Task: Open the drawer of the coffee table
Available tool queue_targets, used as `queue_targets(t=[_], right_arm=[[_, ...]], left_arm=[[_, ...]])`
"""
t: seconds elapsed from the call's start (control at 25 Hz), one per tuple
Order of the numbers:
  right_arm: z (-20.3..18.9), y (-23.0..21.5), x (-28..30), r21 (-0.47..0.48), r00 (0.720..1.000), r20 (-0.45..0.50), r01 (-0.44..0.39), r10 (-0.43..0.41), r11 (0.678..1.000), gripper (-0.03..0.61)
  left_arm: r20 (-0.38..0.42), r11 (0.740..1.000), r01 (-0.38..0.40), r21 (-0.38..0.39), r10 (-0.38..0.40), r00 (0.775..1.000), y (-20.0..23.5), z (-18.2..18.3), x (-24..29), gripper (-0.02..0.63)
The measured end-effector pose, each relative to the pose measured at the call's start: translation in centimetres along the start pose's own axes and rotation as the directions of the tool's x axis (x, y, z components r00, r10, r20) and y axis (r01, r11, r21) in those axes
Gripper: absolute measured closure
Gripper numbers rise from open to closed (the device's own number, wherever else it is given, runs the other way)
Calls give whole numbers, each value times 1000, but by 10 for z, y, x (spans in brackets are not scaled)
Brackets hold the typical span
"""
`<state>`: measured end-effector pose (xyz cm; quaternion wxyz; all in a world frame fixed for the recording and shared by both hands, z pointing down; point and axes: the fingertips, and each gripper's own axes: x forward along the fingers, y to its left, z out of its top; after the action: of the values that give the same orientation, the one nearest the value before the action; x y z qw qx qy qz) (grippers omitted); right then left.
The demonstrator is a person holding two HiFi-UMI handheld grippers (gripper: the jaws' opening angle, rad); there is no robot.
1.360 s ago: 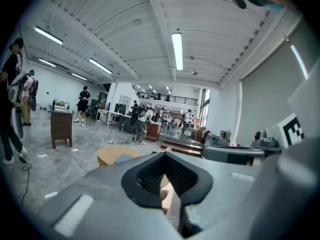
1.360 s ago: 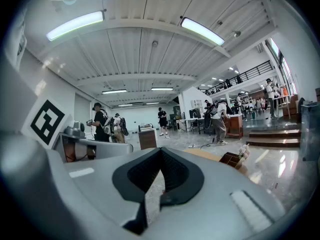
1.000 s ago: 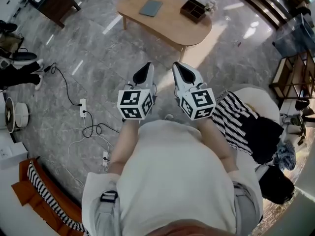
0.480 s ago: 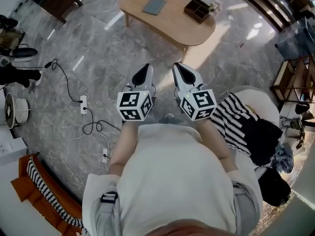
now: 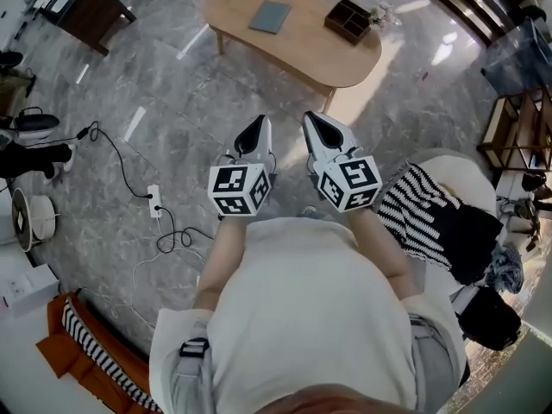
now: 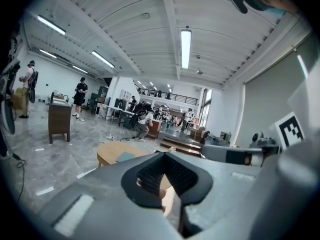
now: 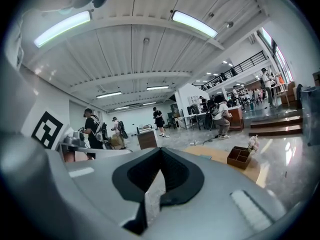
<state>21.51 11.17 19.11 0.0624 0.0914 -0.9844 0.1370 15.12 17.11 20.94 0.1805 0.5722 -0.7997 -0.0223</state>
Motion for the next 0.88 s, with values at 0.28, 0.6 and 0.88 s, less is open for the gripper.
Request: queue_targets(t=[0.28,0.6,0.88], right_arm=[[11,2,66,9,998,1,69,-69,998,577],[27,10,142,12,988,6,154,-155,988,577],[32,18,199,31,970,24,239,-240,970,575]], left_arm=[[-11,997,77,17,-77,997,59,28,32,612],[-56,982,180,53,-177,983,124,57,72,612],[-106,951,292,96,-282,954,174,73,102,612]])
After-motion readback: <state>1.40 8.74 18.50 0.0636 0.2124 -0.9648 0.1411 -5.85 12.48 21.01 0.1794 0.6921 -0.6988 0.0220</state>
